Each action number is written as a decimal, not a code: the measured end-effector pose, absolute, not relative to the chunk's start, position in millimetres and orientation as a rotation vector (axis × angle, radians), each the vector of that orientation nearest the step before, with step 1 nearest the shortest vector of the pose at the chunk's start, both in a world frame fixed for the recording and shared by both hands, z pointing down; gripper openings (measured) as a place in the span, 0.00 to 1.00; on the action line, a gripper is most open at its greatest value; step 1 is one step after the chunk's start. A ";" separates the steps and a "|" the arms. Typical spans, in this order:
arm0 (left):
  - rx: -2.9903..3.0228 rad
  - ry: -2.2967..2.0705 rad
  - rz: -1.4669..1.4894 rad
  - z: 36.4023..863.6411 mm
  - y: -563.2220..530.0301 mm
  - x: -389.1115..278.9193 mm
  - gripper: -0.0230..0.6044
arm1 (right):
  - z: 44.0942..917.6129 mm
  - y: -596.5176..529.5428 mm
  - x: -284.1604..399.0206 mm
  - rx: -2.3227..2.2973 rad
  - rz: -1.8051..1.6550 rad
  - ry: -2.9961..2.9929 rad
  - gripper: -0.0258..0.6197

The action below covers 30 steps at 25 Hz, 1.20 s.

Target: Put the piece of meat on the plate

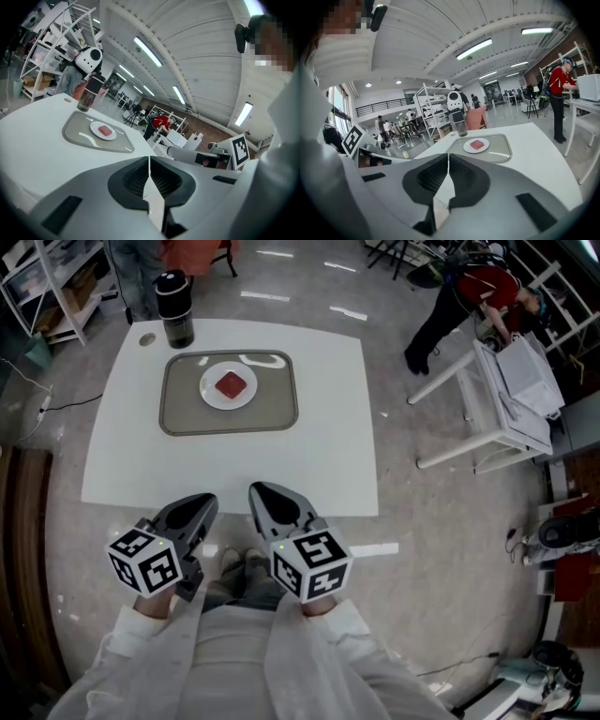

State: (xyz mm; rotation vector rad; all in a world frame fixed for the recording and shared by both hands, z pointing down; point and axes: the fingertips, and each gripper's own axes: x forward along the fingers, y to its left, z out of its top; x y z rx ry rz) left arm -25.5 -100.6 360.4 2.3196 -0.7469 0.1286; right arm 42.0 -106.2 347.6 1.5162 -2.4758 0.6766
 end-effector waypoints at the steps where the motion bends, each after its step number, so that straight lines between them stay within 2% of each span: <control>1: 2.322 -0.746 0.123 358.5 -98.1 -21.9 0.07 | 345.2 -103.7 42.3 1.506 0.669 -2.485 0.07; 30: 2.362 -0.806 0.130 344.9 -48.3 6.0 0.06 | 329.5 -57.1 46.6 1.373 0.549 -2.569 0.06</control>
